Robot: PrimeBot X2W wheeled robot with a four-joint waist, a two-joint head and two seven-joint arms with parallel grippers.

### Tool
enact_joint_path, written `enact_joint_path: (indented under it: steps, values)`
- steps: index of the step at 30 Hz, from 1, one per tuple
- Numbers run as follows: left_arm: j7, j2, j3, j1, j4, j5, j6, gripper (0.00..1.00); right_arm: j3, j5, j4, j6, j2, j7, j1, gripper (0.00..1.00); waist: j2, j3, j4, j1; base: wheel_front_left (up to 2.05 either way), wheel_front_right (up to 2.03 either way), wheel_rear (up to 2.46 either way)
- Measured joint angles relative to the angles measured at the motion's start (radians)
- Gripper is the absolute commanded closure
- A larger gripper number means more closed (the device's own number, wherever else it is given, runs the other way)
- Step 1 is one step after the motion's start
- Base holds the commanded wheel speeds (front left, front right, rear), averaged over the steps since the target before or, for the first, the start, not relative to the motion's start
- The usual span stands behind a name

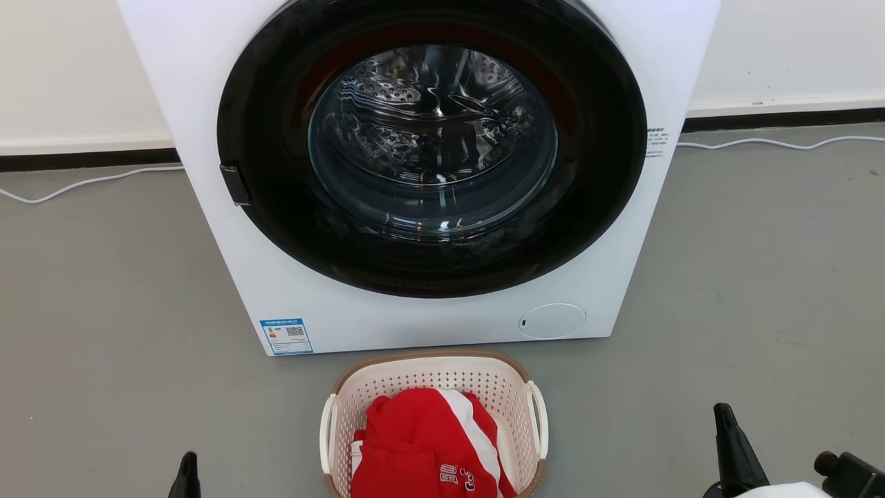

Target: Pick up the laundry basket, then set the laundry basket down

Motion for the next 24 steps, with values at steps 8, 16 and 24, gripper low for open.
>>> enact_joint_path:
  steps: [8, 16, 24]
  values:
    - [0.026, -0.009, -0.003, -0.023, 0.001, -0.078, -0.001, 1.00, -0.003, 0.101, 0.001, 0.000, 0.000, 0.022, -0.002, 1.00, 0.0000, 0.004, 0.001, 0.0000, 0.00, 0.00, 0.00]
    - [0.052, -0.012, -0.006, -0.040, 0.001, -0.170, -0.009, 1.00, -0.007, 0.212, 0.003, 0.000, 0.000, 0.045, -0.041, 1.00, 0.0000, 0.008, 0.002, -0.0001, 0.00, 0.00, 0.00]
    - [0.071, -0.014, -0.009, -0.065, 0.002, -0.249, -0.011, 1.00, -0.010, 0.313, 0.004, 0.000, 0.000, 0.070, -0.041, 1.00, 0.0000, 0.012, 0.003, -0.0001, 0.00, 0.00, 0.00]
